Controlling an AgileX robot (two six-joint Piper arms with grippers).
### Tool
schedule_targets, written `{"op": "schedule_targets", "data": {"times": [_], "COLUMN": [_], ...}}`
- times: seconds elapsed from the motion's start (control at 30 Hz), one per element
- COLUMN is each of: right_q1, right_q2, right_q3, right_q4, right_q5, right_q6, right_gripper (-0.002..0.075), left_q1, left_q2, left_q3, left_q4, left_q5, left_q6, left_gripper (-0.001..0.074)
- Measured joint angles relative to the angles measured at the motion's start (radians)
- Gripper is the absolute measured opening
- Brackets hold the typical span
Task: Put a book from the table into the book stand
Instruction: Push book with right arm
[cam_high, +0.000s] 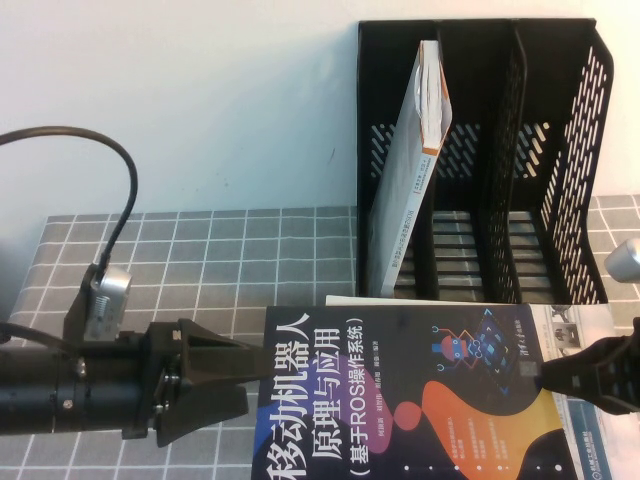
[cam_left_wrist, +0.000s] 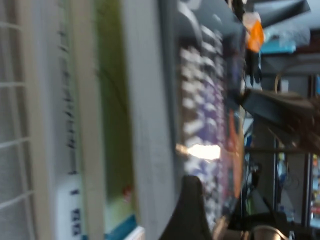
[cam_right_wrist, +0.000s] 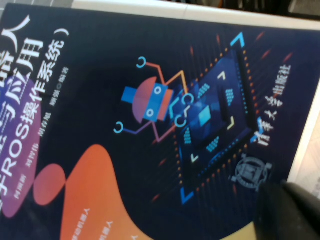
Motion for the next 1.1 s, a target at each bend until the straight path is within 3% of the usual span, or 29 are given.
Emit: {"op": "schedule_targets", "data": {"times": [0.47,1.1], "right_q1": [0.000,0.000], "right_q2": [0.001,0.001], "right_q3": [0.000,0.000], "right_q4": [0.004,0.007], "right_q5": [0.000,0.004], "right_q6": [0.000,-0.002], "right_gripper": [-0.0003,-0.0003], "left_q1": [0.011,-0.084], "left_q2": [0.197,0.234], "left_q3": [0.000,-0.002], "left_q4": [-0.055,-0.153], "left_q5": [0.013,0.022], "left_q6": [0.089,0.166], "left_gripper": [0.0526,0.0524]}}
